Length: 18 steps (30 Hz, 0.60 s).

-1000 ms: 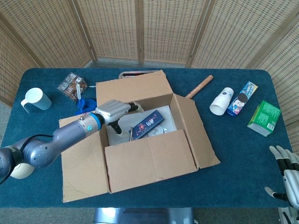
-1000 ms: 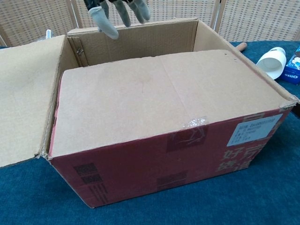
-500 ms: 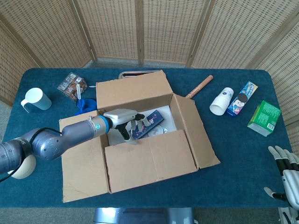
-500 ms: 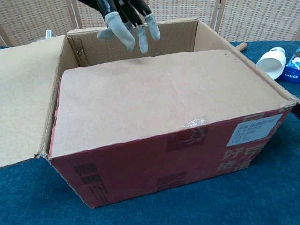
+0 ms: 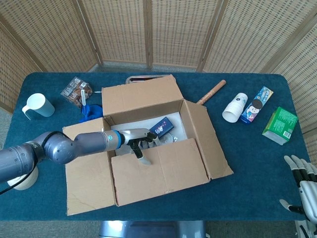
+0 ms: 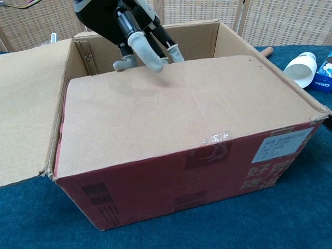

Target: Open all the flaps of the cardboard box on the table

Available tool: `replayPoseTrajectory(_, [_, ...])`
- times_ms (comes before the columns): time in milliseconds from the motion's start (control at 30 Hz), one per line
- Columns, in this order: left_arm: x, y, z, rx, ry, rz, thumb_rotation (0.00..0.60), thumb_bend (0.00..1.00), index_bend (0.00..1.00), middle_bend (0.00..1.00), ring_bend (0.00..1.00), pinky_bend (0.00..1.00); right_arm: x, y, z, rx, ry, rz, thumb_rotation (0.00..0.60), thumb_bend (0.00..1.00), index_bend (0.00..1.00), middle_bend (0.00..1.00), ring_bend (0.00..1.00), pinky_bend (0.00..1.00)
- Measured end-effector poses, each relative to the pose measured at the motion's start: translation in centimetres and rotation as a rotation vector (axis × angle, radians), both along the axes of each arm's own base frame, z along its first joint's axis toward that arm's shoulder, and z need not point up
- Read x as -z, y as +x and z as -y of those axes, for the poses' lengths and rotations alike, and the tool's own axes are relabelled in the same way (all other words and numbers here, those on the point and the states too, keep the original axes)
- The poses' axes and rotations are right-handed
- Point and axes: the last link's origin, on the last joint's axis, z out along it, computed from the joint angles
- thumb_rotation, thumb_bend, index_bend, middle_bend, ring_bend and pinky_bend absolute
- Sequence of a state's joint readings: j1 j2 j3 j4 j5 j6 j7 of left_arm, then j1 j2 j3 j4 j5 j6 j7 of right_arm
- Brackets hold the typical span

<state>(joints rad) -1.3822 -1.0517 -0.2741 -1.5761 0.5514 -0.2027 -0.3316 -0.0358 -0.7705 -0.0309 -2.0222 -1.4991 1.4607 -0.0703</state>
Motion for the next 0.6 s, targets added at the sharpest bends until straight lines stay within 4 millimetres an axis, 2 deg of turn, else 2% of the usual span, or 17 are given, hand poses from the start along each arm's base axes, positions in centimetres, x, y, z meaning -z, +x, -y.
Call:
replayPoseTrajectory(233, [-0.8,0.8,0.3,-0.057,-0.094,0.091,0.6,0.28,0.24,0.48,0.45,0.71,0.2,0.0,0.0,0.0,0.007,-0.004,0.6,0.0,0.0,0.0,0.0,0.0])
replayPoseTrajectory(600, [-4.0,2.0,0.6,-0.051,-0.161,0.283,0.6,0.28,0.25,0.49,0.46,0.7,0.4,0.1,0.1,0.001,0.011,-0.01,0.6,0.0,0.0,0.0,0.0,0.0])
